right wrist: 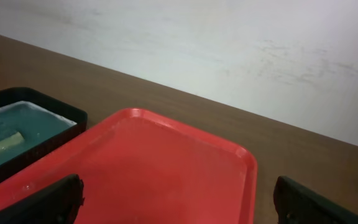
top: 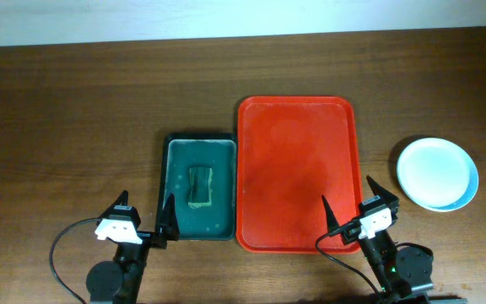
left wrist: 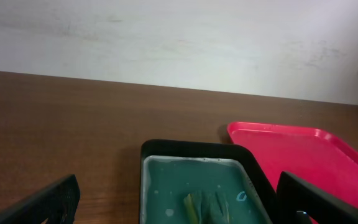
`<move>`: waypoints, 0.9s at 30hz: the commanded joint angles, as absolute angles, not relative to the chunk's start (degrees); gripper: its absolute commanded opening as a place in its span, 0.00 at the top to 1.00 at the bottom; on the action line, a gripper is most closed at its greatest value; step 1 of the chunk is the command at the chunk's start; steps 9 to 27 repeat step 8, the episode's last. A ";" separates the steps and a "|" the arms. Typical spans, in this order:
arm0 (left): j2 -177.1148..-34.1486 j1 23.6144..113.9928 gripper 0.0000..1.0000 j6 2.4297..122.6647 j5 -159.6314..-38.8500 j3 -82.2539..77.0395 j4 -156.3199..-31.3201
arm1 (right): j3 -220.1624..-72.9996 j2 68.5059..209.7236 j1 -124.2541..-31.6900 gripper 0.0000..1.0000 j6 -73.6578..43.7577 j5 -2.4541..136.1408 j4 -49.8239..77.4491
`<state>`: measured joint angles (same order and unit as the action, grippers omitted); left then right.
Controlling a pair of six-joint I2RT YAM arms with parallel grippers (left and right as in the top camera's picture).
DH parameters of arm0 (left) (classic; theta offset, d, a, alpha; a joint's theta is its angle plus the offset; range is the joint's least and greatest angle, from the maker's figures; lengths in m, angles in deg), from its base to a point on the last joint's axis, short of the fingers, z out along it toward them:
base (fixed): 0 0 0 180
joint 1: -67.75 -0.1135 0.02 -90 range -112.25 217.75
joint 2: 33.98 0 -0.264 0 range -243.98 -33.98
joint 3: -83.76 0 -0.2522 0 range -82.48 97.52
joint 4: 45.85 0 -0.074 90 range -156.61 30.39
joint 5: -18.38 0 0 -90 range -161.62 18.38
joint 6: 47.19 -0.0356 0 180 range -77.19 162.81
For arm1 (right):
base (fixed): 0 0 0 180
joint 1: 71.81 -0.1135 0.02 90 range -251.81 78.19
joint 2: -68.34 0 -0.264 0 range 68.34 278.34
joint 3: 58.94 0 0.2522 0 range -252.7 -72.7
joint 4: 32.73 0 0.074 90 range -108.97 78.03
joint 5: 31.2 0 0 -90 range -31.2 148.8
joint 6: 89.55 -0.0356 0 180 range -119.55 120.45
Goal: Clean dirty plates on tray and stack at the side
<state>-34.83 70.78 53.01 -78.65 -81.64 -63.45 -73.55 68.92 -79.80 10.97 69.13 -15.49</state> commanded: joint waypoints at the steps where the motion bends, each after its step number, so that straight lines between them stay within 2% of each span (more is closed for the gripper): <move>1: -34.37 70.48 0.01 52.11 -78.26 -81.99 -63.54 | -73.02 68.55 -79.56 0.02 10.95 68.62 -15.42; 27: -34.37 70.48 0.01 52.11 -78.26 -81.99 -63.54 | -73.02 68.55 -79.56 0.02 10.95 68.62 -15.42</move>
